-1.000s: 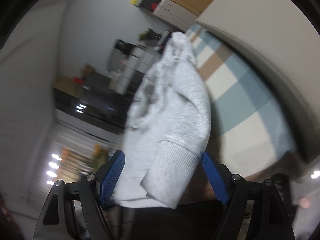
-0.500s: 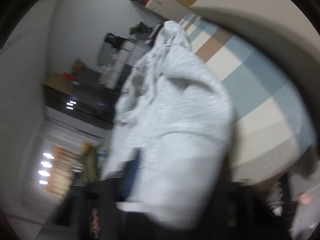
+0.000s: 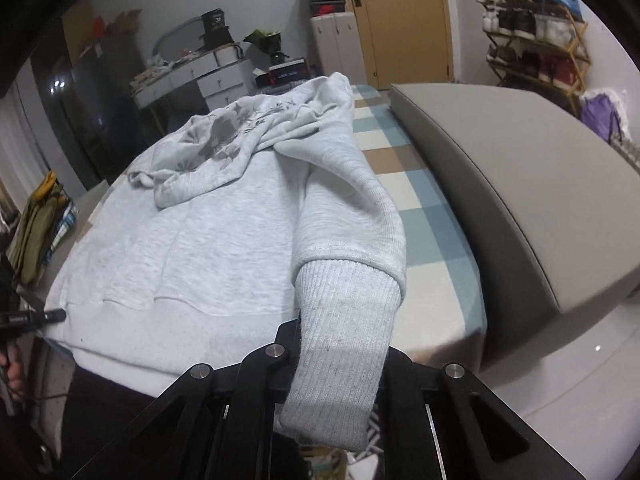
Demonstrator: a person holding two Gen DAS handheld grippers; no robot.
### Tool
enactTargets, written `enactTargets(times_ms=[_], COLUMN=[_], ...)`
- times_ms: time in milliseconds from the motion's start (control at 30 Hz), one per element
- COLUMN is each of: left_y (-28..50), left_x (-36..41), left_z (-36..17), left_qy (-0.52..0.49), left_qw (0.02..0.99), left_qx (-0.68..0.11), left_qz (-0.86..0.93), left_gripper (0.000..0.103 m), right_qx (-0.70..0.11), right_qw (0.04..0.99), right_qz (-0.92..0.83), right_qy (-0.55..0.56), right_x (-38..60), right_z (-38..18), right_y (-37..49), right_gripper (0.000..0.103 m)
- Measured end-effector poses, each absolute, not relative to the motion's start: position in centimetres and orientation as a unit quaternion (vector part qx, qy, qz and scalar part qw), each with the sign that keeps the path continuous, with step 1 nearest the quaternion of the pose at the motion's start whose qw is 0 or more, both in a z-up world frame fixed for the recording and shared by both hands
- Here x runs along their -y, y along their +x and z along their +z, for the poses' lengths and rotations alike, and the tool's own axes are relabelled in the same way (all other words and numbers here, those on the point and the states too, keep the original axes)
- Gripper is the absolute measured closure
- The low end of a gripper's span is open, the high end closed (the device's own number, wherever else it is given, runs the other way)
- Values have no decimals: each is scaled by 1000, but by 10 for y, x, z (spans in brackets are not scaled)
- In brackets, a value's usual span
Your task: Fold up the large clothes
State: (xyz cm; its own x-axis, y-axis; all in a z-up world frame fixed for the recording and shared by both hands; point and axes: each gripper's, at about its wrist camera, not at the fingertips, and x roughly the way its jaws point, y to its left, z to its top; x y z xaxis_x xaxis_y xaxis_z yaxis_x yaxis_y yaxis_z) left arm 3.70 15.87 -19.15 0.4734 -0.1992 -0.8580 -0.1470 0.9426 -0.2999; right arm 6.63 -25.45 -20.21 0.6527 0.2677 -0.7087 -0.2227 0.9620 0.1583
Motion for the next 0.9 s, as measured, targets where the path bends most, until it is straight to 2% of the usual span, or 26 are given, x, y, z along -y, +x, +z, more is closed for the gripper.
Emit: enactTargets(times_ms=[200,367,433,567,667,800,900], left_y=[28,30,32,35,28,31,34], left_x=[-154,-144,-145,-147,-140,-136,-137], left_z=[-186,-180,-180,-178,-177,-182,-181], left_qy=[-83,-62,-66,-85,-89,-107,-128], left_qw=[858,863,864,866,863,853,855], left_qx=[-506,-500,-498,-493,-497,-511,-501], left_qz=[29,39,37,26,22,2,-24], left_gripper=[101,100,100,100,94,72,72], right_qx=[-394,-382,-380,-379,-378,-378,-374], right_qw=[908,907,900,895,894,895,898], right_qz=[139,168,189,189,187,188,182], right_qy=[-24,46,104,143,151,144,145], right_x=[238,244,251,251,247,242,245], right_z=[-201,-196,-196,-196,-198,-199,-196], right_y=[44,59,66,75,76,73,69], right_gripper=[92,90,86,86,85,85,89])
